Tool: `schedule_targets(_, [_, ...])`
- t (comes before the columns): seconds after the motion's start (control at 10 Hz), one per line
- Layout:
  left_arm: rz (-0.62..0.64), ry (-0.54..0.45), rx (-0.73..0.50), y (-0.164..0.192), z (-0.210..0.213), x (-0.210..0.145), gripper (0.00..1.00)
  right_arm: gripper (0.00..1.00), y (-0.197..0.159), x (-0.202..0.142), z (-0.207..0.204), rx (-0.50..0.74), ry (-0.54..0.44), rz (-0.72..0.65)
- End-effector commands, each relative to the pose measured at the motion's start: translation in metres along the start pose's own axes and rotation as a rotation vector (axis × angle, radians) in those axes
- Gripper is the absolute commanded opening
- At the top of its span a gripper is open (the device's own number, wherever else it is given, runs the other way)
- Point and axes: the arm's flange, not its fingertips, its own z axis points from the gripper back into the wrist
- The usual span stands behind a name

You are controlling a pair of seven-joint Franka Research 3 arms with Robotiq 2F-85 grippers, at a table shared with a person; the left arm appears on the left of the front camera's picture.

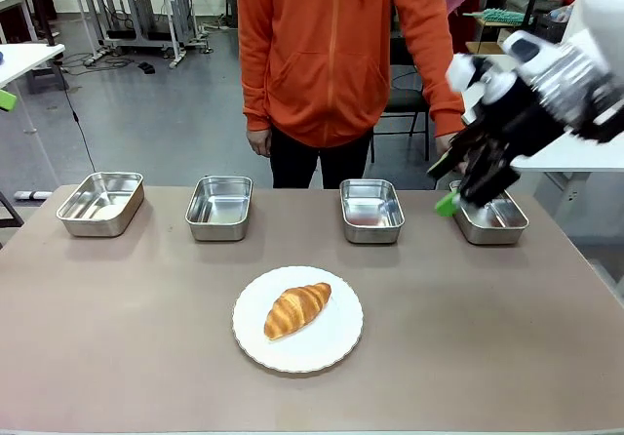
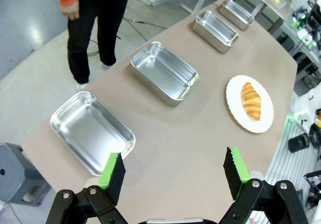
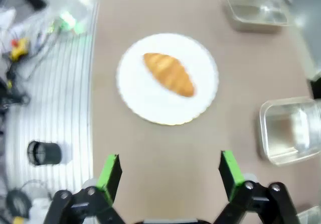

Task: Place the bread in the container.
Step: Place the Butter Roll into the Airtight Container indicated by the human.

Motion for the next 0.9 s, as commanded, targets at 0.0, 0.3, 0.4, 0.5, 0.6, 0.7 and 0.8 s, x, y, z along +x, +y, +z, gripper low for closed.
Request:
schedule_targets(0.0, [0.000,-0.015,0.000,-0.001,0.002,0.001,1.00,1.00,0.010,-0.009,-0.023,0.121,-0.006,0.193])
schedule_targets(0.3, [0.000,-0.015,0.000,-0.001,0.002,0.001,1.00,1.00,0.016,0.003,-0.022,0.077,0.012,0.105])
schedule_targets(0.4, [0.000,-0.015,0.000,-0.001,0.002,0.001,1.00,1.00,0.016,0.003,-0.022,0.077,0.012,0.105])
schedule_targets(0.5, [0.000,-0.015,0.000,-0.001,0.002,0.001,1.00,1.00,0.016,0.003,-0.022,0.077,0.012,0.105])
schedule_targets(0.6, [0.000,-0.015,0.000,-0.001,0.002,0.001,1.00,1.00,0.016,-0.004,-0.024,0.106,0.017,0.133])
schedule_targets(0.7, [0.000,-0.015,0.000,-0.001,0.002,0.001,1.00,1.00,0.007,0.019,-0.049,0.109,0.071,0.218])
schedule_targets(0.8, [0.000,-0.015,0.000,-0.001,0.002,0.001,1.00,1.00,-0.002,0.039,-0.075,0.100,0.097,0.276])
